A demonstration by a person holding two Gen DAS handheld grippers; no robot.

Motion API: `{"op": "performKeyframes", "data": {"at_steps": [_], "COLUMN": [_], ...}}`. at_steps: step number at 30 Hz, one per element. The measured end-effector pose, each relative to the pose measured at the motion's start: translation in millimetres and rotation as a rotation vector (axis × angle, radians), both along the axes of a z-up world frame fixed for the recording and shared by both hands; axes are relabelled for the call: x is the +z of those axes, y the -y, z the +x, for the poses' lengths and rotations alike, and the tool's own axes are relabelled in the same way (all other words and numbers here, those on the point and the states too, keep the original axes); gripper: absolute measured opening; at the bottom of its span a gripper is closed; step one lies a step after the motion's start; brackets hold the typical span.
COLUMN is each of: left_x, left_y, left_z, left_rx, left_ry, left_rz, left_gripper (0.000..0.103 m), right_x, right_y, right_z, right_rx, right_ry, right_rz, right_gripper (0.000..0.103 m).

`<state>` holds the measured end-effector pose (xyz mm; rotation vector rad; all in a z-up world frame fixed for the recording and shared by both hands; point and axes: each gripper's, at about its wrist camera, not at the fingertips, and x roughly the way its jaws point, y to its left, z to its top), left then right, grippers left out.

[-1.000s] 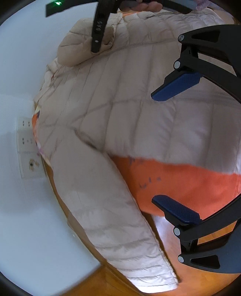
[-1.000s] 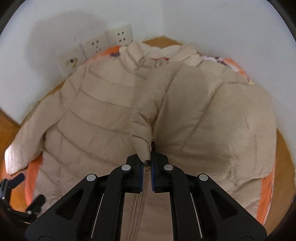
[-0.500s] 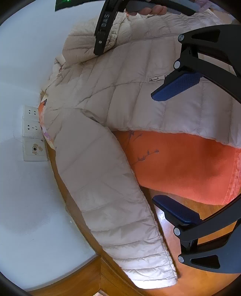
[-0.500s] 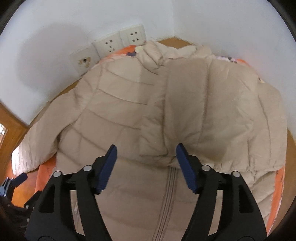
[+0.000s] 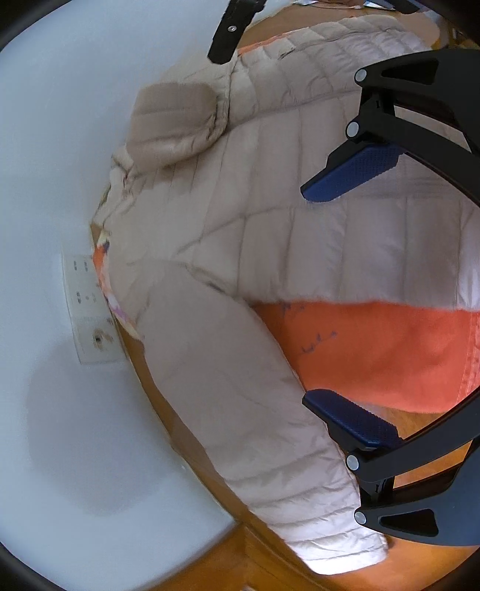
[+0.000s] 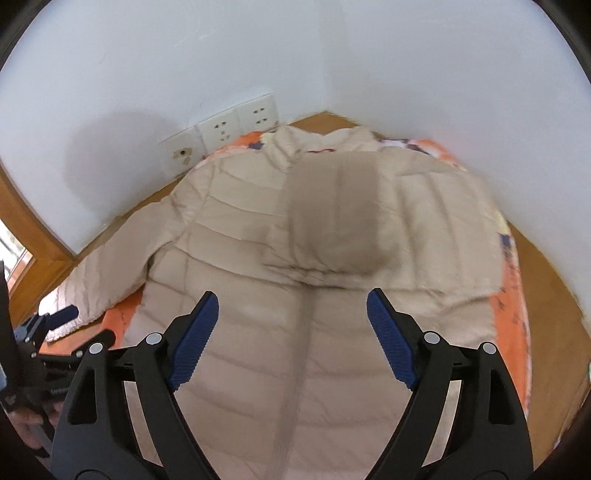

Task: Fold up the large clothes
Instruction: 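Open the right gripper to release the sleeve and withdraw it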

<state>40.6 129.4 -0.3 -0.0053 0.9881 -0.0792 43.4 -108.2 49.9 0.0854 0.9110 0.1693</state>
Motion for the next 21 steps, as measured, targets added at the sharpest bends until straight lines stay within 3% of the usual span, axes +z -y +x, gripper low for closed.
{"op": "performKeyframes", "data": {"at_steps": [10,13,21], "left_x": [1,-1,-4], "left_y": [35,43,92], "left_z": [3,6,18], "left_rx": [-0.065,-0.065,-0.107], "left_ry": [-0.001,-0.003,-0.007], "left_rz": [-0.003,-0.050,-0.060], "left_gripper": [0.098,0.098,0.098], "right_x": [-15,-19,-19], "right_y": [63,80,116], "right_z": [-21,-21,-22], "right_rx": [-0.100,-0.131,-0.134], "right_ry": [-0.075,-0.098,-0.078], "right_rz": [-0.031,-0.031,-0.041], "right_gripper": [0.082,0.082,0.082]}}
